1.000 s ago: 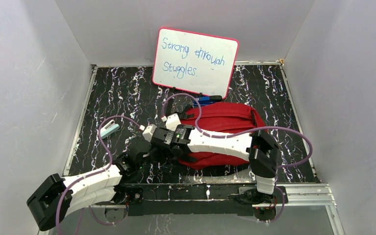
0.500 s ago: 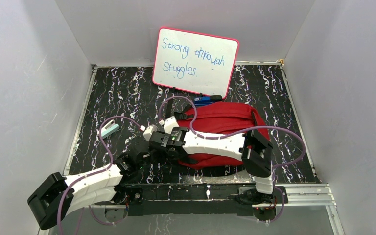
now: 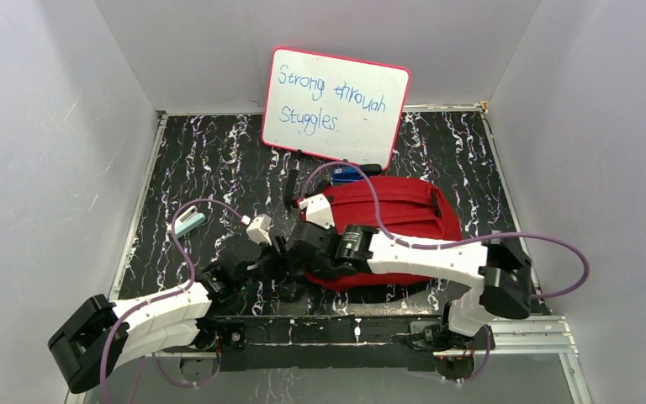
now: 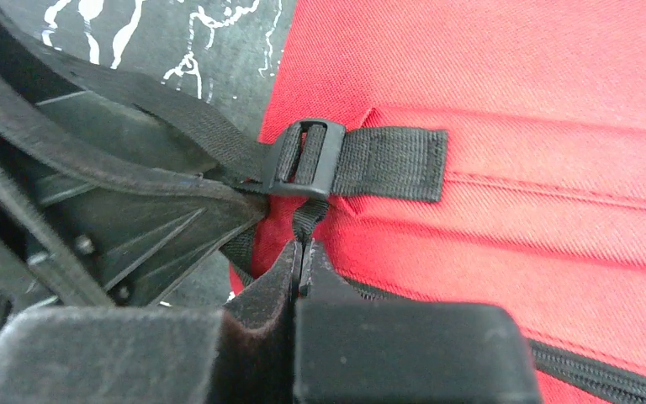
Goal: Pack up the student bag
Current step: Zip the student bag at the center of the board.
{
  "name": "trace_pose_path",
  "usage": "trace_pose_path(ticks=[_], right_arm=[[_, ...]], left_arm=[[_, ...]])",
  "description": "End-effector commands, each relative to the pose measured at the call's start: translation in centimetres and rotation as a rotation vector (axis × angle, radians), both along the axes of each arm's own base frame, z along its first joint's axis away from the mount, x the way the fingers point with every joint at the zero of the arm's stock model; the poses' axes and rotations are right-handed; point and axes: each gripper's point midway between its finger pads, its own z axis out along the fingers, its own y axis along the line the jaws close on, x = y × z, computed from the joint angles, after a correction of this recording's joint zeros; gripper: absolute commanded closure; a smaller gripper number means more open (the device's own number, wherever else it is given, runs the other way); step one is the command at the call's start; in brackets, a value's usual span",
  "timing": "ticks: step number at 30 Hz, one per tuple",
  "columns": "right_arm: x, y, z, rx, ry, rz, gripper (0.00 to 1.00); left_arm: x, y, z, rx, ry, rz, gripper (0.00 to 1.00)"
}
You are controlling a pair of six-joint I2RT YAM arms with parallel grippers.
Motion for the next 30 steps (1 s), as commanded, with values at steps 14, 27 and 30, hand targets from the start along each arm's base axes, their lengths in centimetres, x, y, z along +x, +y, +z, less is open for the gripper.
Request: trace_pose_path(ticks=[14,27,30], right_arm=[[1.9,-5.5,4.3,0.067,-0.144,-0.252,1.0],[2.7,-11.5,5.8,-0.025,-0.228,-0.364,1.0],[2.8,-13.1,6.0,-0.06,-0.238,-0.388,1.0]], left_arm=[[0.3,-0.4,0.4,0.022,-0.003,-0.009,0.49],[0.5,0.2,0.1,0.045,0.005,0.019,0.5],[0.6,0.2,0.1,0.05,0.008,0.02,0.5]])
